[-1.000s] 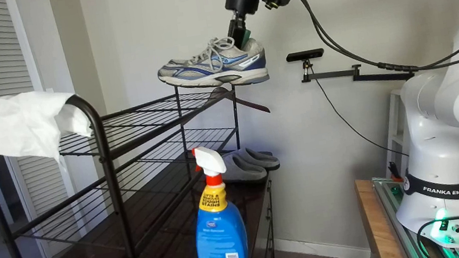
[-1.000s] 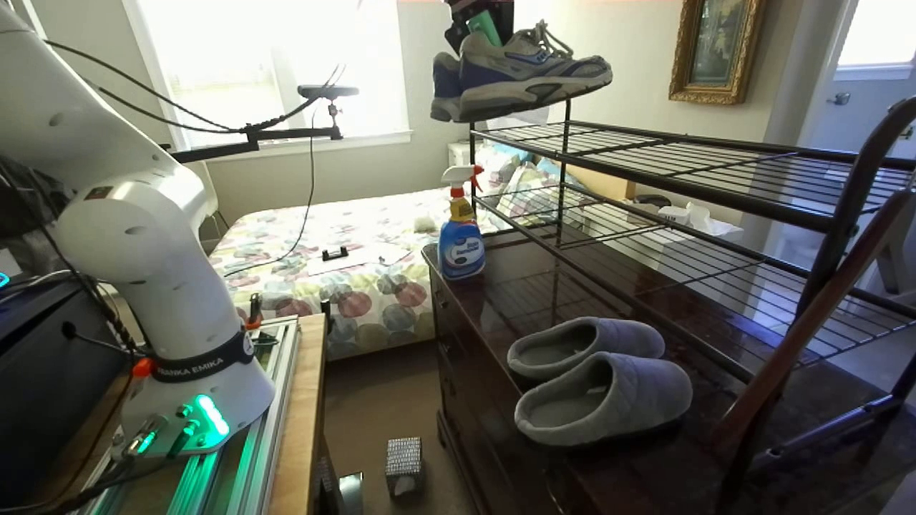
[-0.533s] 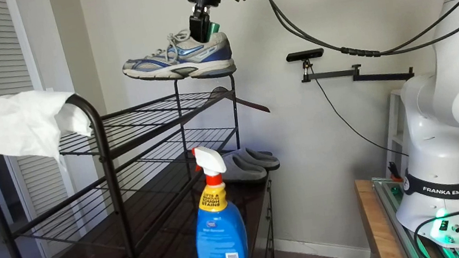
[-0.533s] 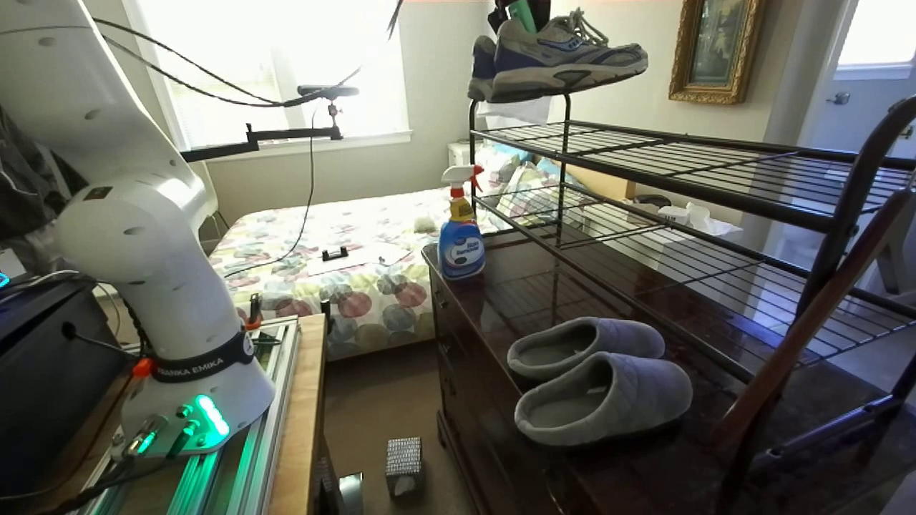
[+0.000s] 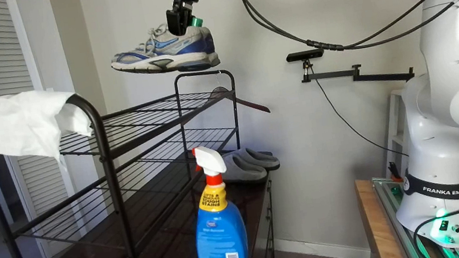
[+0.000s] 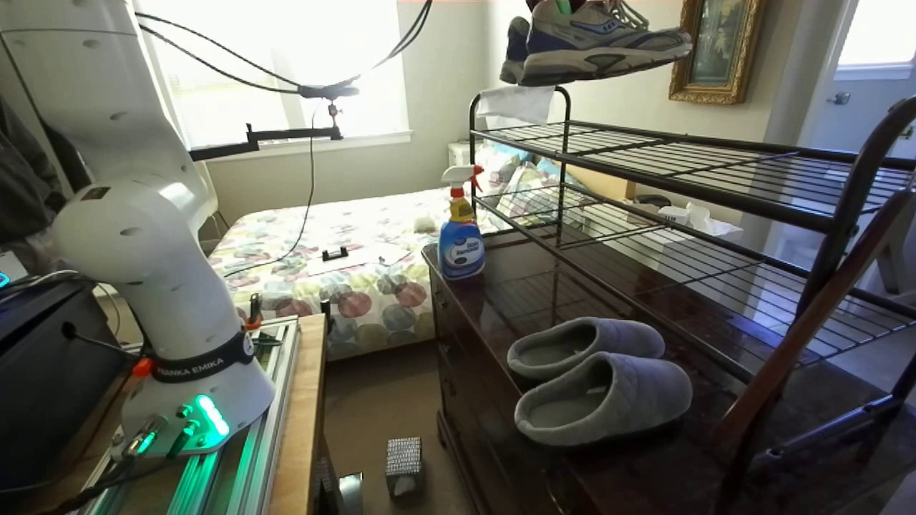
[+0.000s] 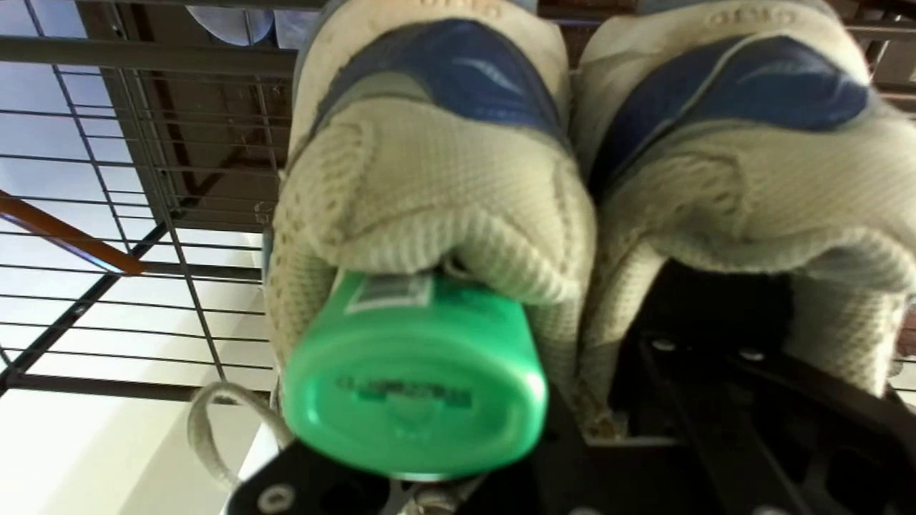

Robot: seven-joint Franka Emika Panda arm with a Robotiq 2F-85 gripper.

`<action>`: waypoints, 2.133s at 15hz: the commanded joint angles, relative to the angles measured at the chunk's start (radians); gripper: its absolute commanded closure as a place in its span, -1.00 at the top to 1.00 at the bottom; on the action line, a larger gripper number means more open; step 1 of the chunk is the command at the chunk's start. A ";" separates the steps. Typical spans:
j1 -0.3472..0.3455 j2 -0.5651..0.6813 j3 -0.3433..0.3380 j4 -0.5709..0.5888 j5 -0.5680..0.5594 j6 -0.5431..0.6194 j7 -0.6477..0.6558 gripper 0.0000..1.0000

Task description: Put the pair of shoes on the left on the top rack, remove the green bottle from the right shoe and put it on the rack

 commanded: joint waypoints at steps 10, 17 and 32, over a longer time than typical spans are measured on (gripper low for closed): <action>0.007 0.115 -0.021 0.003 -0.050 0.224 0.086 -0.89; 0.022 0.180 -0.027 0.054 -0.121 0.219 0.133 -0.89; 0.058 0.317 -0.054 0.186 -0.128 0.183 0.166 -0.89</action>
